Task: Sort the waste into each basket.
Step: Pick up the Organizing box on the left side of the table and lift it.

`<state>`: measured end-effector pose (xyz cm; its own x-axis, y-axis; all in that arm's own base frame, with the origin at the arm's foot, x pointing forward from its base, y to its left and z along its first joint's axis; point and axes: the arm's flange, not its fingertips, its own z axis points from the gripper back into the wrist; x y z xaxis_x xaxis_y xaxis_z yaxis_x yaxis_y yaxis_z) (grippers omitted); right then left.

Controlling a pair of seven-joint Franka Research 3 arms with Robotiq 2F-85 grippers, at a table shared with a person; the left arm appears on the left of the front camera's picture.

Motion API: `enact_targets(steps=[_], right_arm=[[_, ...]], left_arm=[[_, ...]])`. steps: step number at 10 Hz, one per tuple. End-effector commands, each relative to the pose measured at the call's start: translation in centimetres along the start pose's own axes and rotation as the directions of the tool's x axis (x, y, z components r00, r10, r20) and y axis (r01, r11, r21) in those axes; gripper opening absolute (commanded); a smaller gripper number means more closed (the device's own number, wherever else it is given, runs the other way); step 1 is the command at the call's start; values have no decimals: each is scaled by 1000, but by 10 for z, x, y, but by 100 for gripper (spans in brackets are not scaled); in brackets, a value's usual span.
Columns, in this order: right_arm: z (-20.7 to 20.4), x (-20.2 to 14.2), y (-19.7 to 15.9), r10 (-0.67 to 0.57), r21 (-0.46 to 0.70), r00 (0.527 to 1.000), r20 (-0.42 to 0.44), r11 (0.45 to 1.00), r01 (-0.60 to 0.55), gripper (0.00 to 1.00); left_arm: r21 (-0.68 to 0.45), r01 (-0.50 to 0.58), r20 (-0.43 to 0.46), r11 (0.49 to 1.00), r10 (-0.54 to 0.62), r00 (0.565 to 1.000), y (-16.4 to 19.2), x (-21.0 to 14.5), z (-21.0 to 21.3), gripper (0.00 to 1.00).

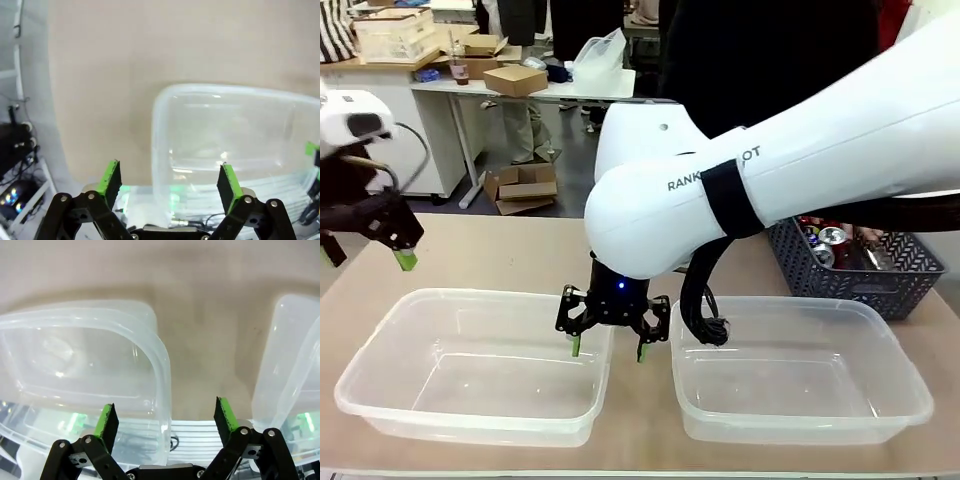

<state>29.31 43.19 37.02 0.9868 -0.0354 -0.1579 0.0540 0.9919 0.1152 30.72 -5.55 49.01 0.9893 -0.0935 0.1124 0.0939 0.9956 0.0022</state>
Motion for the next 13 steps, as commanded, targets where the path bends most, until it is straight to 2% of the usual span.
enact_targets(steps=[1,2,3,4,5,6,8,10,11,12,13], right_arm=[[1,-4,-4,-7,-1,1000,5,1000,7,100],[1,-4,-4,-7,-1,1000,5,1000,7,100],[1,-4,-4,-7,-1,1000,5,1000,7,100],[1,-4,-4,-7,-1,1000,5,1000,7,100],[1,-4,-4,-7,-1,1000,5,1000,7,100],[1,-4,-4,-7,-1,1000,5,1000,7,100],[0,0,-1,0,-1,1000,0,1000,0,100],[-8,6,1,-38,-58,998,-42,998,35,100],[-10,9,1,-70,-84,998,2,994,70,43],[-12,10,5,-67,-77,997,31,995,69,42],[-13,11,9,-66,-84,997,41,994,69,0]], left_arm=[[81,-71,-121,994,80,989,14,-25,-94,100],[115,-89,-215,989,112,970,20,-35,-122,100],[89,-130,-252,988,149,956,24,-42,-139,100],[-24,-139,-290,990,126,949,23,-49,-152,100],[-69,-128,-302,989,102,948,19,-55,-169,100],[-45,-117,-327,992,96,940,17,-60,-179,100],[-62,-124,-299,990,100,949,17,-61,-174,100],[-101,-118,-254,988,89,963,16,-57,-163,100],[-93,-99,-254,991,72,965,15,-59,-163,40],[-138,-94,-268,986,54,962,15,-59,-163,41],[-126,-96,-259,987,61,964,15,-60,-162,0]])
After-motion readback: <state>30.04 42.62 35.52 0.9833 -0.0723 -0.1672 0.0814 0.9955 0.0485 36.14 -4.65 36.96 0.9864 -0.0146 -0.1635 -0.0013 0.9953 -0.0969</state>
